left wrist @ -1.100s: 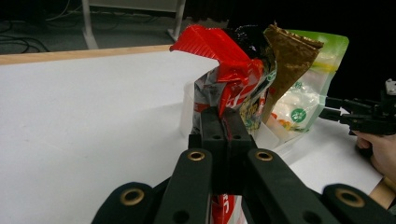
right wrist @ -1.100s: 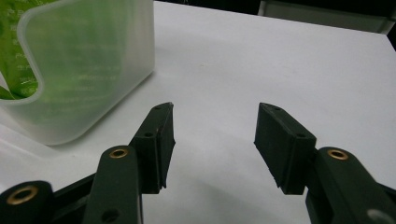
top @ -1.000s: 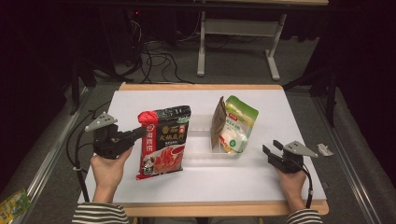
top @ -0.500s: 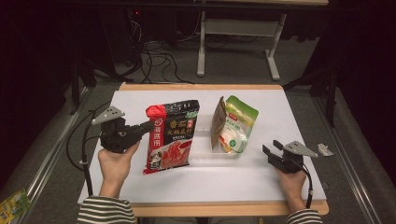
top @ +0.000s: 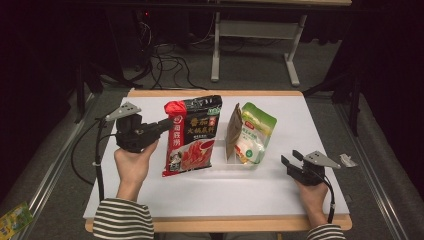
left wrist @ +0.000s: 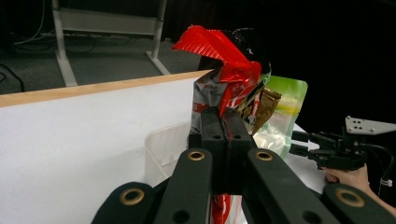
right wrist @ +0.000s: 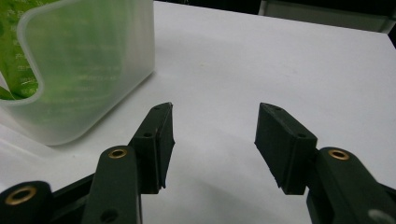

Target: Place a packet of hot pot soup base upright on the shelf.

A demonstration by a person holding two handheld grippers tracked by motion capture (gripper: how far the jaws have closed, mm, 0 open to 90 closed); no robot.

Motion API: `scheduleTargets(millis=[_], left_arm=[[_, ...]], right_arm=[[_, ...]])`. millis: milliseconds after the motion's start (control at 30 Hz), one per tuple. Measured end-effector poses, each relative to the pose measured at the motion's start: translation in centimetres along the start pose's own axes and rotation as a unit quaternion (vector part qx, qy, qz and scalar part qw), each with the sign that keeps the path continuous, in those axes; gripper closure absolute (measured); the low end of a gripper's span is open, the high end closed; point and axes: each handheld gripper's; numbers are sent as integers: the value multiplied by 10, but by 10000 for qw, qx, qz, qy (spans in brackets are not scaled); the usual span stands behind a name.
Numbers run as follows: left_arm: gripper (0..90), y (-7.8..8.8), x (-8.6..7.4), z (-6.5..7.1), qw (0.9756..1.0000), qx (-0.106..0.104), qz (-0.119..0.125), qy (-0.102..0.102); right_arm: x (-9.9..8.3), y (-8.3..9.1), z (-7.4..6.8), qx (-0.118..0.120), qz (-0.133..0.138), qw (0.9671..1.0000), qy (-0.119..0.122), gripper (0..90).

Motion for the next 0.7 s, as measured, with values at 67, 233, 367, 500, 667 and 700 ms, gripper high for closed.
scheduleTargets(millis=[67, 233, 367, 500, 667, 700], left_arm=[[900, -5, 1, 0, 10000, -16, 13, 40], [900, -17, 3, 0, 10000, 37, 14, 31], [900, -29, 7, 0, 9999, 88, -1, 51], [900, -39, 8, -1, 9999, 128, 18, 93], [900, -51, 9, -2, 9998, 166, -22, 107], [900, -54, 9, -1, 9998, 187, -11, 104]], right_arm=[[0, 0, 0, 1, 2, 10000, -4, 472], [0, 0, 0, 1, -4, 10000, -17, 471], [0, 0, 0, 3, -4, 10000, -17, 471], [0, 0, 0, 3, -2, 10000, -40, 470], [0, 1, 1, -9, 40, 10000, -15, 461], [0, 1, 1, -11, 39, 10000, -17, 461]])
Point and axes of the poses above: each handheld gripper's, and its own axes: y roughly backward along the jaws, x roughly out of its top, z roughly to its right, and after that the axes turned 1 degree about -z, right-handed
